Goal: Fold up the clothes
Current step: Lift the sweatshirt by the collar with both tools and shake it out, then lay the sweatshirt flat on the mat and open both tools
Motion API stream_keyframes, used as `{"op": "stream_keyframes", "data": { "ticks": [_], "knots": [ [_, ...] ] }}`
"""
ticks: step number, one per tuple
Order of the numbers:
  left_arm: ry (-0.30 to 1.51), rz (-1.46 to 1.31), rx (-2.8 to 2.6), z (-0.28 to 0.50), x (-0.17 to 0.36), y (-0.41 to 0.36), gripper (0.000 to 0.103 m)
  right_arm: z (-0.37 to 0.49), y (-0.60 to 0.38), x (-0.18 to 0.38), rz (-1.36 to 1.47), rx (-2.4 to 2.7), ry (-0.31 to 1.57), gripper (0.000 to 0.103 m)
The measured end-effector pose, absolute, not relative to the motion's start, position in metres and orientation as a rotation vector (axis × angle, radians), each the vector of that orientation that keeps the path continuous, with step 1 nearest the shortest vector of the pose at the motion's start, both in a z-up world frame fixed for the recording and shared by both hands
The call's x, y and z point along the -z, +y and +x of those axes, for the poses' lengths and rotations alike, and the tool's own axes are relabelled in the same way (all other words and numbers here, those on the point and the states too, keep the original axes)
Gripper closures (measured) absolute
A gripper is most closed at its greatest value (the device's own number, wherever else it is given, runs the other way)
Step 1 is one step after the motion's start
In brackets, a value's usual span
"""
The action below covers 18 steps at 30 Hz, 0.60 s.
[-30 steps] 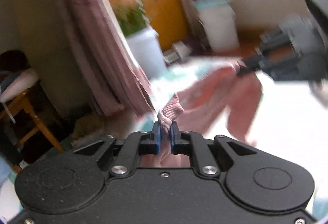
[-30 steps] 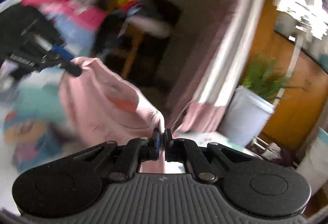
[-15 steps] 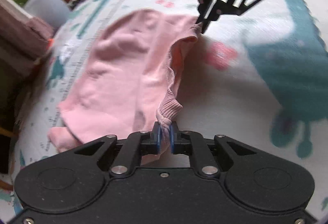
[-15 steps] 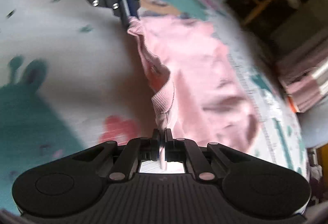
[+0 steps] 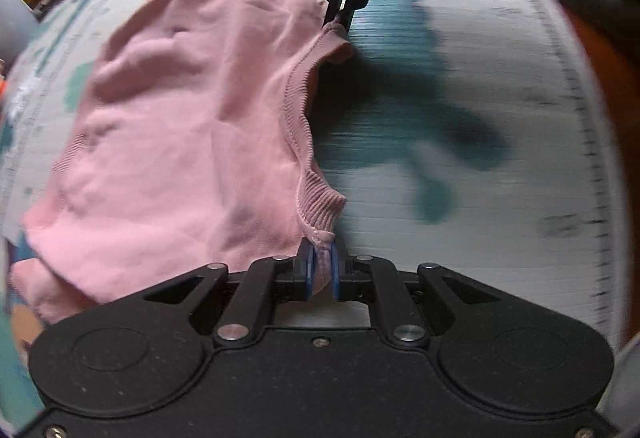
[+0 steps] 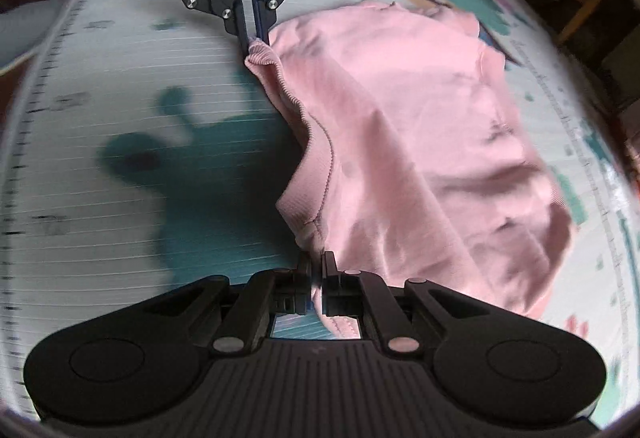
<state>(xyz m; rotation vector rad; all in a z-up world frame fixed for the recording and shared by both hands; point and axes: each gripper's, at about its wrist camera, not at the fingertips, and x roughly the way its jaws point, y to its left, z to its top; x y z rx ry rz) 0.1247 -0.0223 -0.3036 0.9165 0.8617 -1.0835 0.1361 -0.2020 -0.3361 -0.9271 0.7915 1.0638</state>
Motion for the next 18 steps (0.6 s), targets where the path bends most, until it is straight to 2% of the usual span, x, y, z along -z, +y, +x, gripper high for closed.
{"op": "stream_keyframes", "data": {
  "ticks": [4, 8, 10, 11, 12, 13, 16, 18],
  "knots": [
    [0.879, 0.839, 1.076, 0.088, 0.304, -0.025, 0.097, 0.092, -0.21, 0.338, -0.927, -1.081, 0.812, 0.097],
    [0.857, 0.823, 1.057, 0.063, 0.304, -0.025, 0.097, 0.088, -0.21, 0.336, -0.899, -1.074, 0.828, 0.095],
    [0.873, 0.798, 1.053, 0.06, 0.302, -0.021, 0.096, 0.085, -0.206, 0.333, -0.909, -1.103, 0.844, 0.091],
    [0.902, 0.772, 1.062, 0.062, 0.3, -0.02, 0.093, 0.083, -0.205, 0.332, -0.912, -1.119, 0.853, 0.087],
    [0.928, 0.744, 1.073, 0.063, 0.297, -0.019, 0.08, 0.086, -0.205, 0.328, -0.904, -1.131, 0.866, 0.083],
    [0.948, 0.712, 1.085, 0.064, 0.293, -0.015, 0.071, 0.088, -0.207, 0.323, -0.881, -1.147, 0.877, 0.082],
    [1.002, 0.616, 1.111, 0.068, 0.279, -0.005, 0.071, 0.081, -0.22, 0.305, -0.752, -1.169, 0.924, 0.073],
    [1.013, 0.547, 1.047, 0.077, 0.272, 0.005, 0.071, 0.085, -0.223, 0.296, -0.658, -1.147, 0.93, 0.063]
  ]
}}
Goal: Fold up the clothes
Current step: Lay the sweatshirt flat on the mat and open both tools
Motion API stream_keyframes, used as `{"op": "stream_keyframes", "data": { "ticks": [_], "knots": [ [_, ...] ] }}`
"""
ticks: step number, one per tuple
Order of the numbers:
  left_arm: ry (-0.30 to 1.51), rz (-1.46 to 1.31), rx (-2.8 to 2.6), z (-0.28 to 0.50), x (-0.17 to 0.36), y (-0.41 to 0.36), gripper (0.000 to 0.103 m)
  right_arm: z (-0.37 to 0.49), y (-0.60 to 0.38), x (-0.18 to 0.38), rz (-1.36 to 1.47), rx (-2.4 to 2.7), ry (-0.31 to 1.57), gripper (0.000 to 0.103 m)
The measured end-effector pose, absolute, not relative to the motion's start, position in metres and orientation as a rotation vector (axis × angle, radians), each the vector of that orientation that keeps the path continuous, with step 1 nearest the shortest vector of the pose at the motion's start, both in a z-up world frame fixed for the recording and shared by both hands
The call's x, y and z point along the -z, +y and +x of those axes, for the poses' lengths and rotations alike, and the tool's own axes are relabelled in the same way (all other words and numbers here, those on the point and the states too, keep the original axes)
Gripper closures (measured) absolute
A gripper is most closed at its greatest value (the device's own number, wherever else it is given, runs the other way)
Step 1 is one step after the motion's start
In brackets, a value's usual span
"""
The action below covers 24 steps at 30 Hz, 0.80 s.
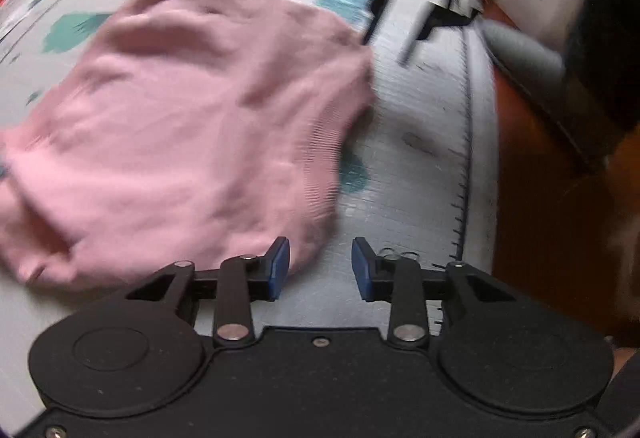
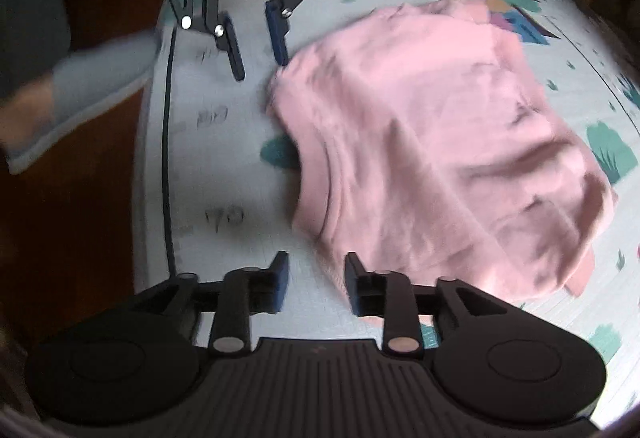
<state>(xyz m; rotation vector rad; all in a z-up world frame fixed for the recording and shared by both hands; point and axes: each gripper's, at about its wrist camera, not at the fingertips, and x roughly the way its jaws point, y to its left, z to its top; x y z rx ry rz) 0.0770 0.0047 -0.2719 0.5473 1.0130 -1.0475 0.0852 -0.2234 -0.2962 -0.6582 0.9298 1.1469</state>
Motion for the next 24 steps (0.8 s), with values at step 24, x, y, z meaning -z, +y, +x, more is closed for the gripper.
{"op": "stream_keyframes", "data": {
  "ticks": [24],
  "knots": [
    [0.992, -0.326, 0.35, 0.259, 0.309, 0.146, 0.071, 0.113, -0.216, 0.322, -0.371, -0.947, 0.994, 0.061]
  ]
}}
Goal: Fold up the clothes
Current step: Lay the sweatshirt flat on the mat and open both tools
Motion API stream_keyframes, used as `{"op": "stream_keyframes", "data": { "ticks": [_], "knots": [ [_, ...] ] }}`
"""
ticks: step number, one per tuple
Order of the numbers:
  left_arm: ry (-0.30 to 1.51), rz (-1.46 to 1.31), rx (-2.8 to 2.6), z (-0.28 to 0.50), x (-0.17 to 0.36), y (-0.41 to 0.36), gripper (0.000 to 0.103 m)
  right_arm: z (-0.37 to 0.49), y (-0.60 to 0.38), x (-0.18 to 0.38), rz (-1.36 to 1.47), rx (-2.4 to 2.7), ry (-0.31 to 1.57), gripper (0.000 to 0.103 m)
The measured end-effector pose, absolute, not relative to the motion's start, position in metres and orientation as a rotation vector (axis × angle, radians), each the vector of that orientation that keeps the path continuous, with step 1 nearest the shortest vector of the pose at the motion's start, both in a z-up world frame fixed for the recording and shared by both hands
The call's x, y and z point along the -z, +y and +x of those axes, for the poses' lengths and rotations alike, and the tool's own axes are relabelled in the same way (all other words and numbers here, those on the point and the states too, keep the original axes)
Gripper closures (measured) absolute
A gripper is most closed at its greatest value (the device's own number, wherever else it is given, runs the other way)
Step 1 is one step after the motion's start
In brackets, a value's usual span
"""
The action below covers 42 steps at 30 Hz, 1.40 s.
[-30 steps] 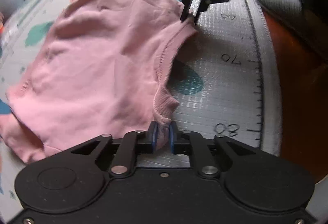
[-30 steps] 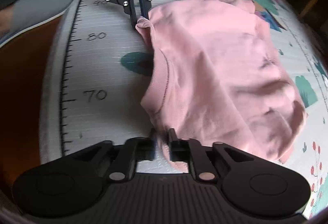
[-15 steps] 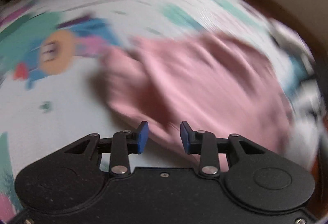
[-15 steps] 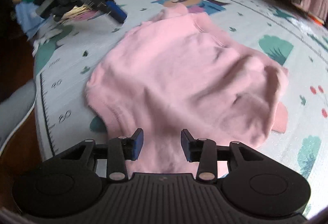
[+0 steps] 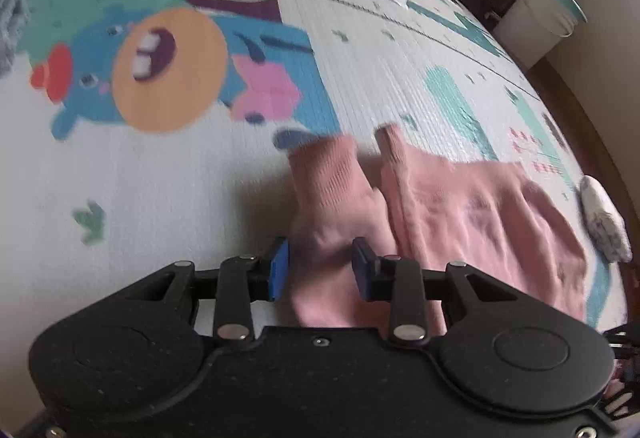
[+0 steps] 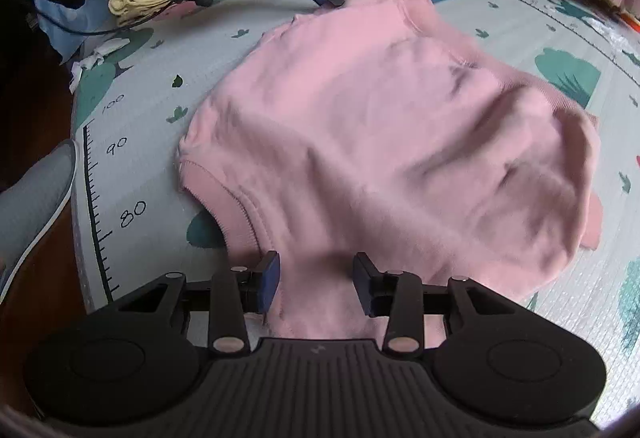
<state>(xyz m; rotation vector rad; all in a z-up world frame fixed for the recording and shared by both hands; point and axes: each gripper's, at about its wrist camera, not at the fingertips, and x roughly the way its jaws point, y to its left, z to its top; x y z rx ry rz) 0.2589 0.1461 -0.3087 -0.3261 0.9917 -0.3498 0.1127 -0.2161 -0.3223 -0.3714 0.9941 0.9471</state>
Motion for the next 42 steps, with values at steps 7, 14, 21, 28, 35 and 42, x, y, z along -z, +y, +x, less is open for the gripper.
{"op": "stream_keyframes", "data": {
  "ticks": [7, 14, 21, 28, 35, 42],
  "knots": [
    [0.855, -0.247, 0.225, 0.234, 0.28, 0.127, 0.103, 0.113, -0.223, 0.323, -0.354, -0.938, 0.997, 0.06],
    [0.776, 0.239, 0.45, 0.208, 0.246, 0.006, 0.09, 0.114, -0.226, 0.326, -0.348, -0.942, 1.001, 0.06],
    [0.817, 0.112, 0.683, 0.207, 0.245, 0.013, 0.065, 0.113, -0.231, 0.324, -0.346, -0.937, 0.998, 0.059],
    [0.778, 0.086, 0.497, 0.259, 0.233, 0.082, 0.065, 0.114, -0.236, 0.326, -0.345, -0.945, 1.004, 0.058],
    [0.875, 0.044, 0.572, 0.293, 0.278, 0.098, 0.065, 0.113, -0.236, 0.327, -0.348, -0.947, 1.006, 0.057],
    [0.896, 0.084, 0.661, 0.296, 0.29, 0.068, 0.088, 0.115, -0.234, 0.328, -0.347, -0.953, 1.01, 0.056]
  ]
}}
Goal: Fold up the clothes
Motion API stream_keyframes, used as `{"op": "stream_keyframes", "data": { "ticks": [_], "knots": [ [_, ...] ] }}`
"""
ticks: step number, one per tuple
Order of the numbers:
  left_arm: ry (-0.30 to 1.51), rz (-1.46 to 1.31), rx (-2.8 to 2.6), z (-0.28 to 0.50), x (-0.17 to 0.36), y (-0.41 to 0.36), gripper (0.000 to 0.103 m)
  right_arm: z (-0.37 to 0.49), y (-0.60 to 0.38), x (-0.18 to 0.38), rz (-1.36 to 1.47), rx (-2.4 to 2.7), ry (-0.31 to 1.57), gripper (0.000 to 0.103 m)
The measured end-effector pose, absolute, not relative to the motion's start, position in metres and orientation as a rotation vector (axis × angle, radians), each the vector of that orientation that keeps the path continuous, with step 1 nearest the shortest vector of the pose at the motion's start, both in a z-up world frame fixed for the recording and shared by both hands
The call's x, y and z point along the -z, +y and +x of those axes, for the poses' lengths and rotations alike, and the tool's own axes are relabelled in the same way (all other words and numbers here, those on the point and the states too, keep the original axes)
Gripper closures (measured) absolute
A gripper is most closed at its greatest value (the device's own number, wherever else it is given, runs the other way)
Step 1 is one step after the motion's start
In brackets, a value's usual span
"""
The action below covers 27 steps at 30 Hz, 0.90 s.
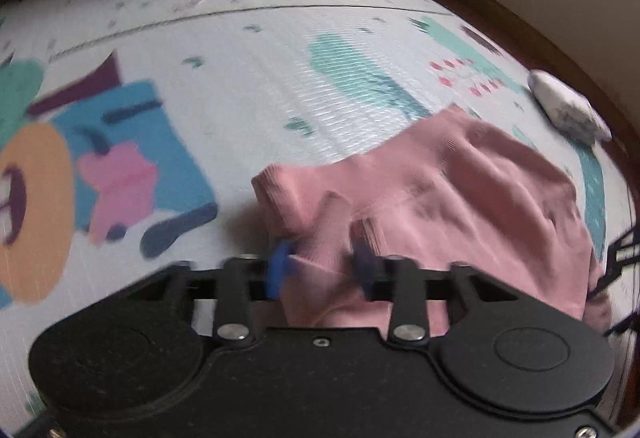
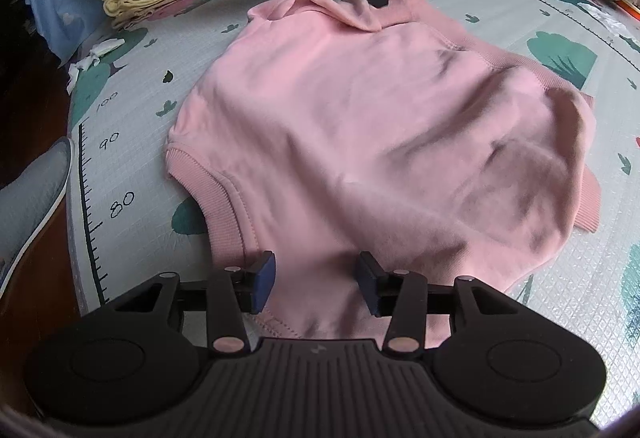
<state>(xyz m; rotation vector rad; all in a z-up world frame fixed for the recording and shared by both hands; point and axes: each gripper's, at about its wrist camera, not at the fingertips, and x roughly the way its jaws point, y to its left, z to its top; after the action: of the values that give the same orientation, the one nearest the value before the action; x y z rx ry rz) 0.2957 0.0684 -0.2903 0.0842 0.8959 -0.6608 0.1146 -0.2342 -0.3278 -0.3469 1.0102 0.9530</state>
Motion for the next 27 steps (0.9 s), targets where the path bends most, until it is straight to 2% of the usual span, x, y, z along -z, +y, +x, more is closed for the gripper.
{"op": "stream_keyframes", "data": {
  "ticks": [4, 11, 15, 18, 19, 21, 27],
  "knots": [
    [0.8, 0.035, 0.572, 0.276, 0.262, 0.085, 0.092, 0.114, -0.234, 0.328, -0.344, -0.952, 1.008, 0.055],
    [0.62, -0.185, 0.321, 0.198, 0.188, 0.155, 0.093, 0.114, -0.234, 0.329, -0.343, -0.96, 1.003, 0.053],
    [0.576, -0.327, 0.143, 0.161, 0.164, 0.202, 0.094, 0.118, -0.238, 0.328, -0.302, -0.956, 1.017, 0.053],
    [0.592, -0.357, 0.052, 0.139, 0.164, 0.225, 0.094, 0.122, -0.241, 0.329, -0.253, -0.948, 1.034, 0.053],
    [0.601, -0.36, 0.032, 0.132, 0.166, 0.229, 0.099, 0.122, -0.241, 0.329, -0.254, -0.948, 1.035, 0.053],
    [0.643, -0.383, -0.022, 0.123, 0.176, 0.239, 0.099, 0.121, -0.239, 0.329, -0.265, -0.951, 1.033, 0.053],
    [0.749, -0.35, -0.13, 0.124, 0.237, 0.256, 0.099, 0.118, -0.231, 0.324, -0.319, -0.936, 0.998, 0.053]
  ]
}}
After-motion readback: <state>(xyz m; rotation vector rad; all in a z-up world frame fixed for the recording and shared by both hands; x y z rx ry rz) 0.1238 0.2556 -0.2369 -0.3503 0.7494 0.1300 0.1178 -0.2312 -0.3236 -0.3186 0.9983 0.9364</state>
